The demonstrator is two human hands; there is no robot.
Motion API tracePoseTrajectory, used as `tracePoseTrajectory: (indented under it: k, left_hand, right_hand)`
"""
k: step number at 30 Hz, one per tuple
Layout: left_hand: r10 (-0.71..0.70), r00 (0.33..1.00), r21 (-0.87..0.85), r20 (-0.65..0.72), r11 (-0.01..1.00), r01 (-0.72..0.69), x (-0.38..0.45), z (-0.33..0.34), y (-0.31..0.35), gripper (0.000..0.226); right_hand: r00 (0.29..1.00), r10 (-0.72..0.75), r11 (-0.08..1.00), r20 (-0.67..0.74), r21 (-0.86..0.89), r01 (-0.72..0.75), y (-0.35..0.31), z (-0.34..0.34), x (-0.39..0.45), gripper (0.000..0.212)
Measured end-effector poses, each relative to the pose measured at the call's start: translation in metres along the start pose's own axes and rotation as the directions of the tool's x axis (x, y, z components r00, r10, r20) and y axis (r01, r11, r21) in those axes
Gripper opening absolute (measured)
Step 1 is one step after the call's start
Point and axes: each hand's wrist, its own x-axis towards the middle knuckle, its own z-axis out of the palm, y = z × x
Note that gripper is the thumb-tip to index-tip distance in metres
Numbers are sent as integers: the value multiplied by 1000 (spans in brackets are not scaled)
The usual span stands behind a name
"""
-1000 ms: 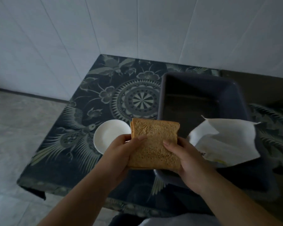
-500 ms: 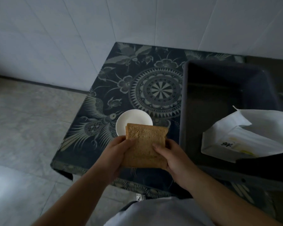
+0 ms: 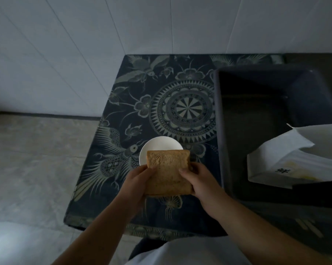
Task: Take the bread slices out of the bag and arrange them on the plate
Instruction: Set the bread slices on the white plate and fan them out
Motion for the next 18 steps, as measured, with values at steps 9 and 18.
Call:
tracePoseTrajectory:
  k: [9, 18]
  left_hand:
    - [61, 987, 283, 148, 954, -101, 89, -35, 35, 20]
    - [29, 970, 442, 239, 887, -135, 127, -37, 42, 51]
  right_hand:
    - [973, -27, 999, -230, 32, 35, 6, 46, 70, 48]
    - [961, -63, 998, -268, -8, 63, 4, 55, 114, 47]
